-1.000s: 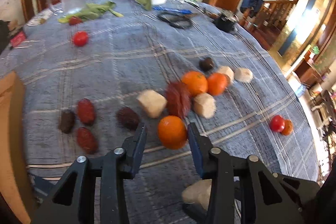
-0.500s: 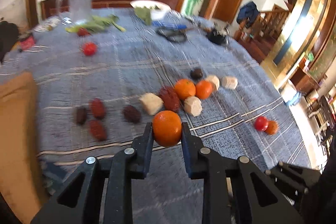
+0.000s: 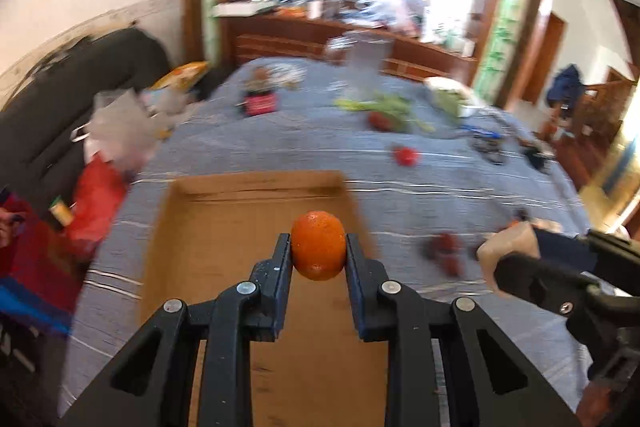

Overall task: Organize fruits
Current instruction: 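Carry the orange and cube into the cardboard tray and open both grippers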

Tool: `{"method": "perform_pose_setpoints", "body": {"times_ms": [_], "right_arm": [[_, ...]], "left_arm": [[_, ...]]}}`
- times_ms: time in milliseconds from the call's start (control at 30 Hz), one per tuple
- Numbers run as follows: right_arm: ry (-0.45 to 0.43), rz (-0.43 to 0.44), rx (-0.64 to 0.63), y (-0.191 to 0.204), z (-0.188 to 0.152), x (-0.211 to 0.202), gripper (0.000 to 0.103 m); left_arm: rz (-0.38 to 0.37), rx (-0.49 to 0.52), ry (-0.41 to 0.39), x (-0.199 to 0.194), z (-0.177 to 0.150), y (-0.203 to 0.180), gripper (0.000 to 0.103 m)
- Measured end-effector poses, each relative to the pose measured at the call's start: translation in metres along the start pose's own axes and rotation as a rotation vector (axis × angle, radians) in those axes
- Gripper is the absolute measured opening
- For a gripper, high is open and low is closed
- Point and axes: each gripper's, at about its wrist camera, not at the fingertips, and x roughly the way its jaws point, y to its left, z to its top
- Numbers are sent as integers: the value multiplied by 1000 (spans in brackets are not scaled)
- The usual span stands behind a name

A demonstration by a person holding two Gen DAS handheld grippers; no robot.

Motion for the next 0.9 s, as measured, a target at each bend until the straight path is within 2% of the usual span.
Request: {"method": "perform_pose_setpoints", "body": {"times_ms": [100, 200, 367, 533, 633, 800, 900], "right_arm": [[65, 0, -55, 25, 16, 55, 38], [144, -43, -93, 41, 21, 112, 38], [262, -74, -60, 41, 18, 184, 38], [287, -74, -44, 41, 16, 200, 38], [285, -76, -57, 43, 14, 200, 42], [242, -76, -43, 38, 21, 186, 55], [204, -64, -22, 32, 23, 163, 55]], "left_arm": [[69, -47, 48, 27, 2, 40, 25], [113, -84, 104, 56, 1, 67, 25], [125, -138, 194, 86, -7, 97, 25], [123, -191, 219, 92, -11, 104, 26], [99, -238, 213, 88, -11, 109, 32], [82, -278, 157, 61, -6, 110, 41], [82, -259, 99, 34, -3, 97, 48]]}}
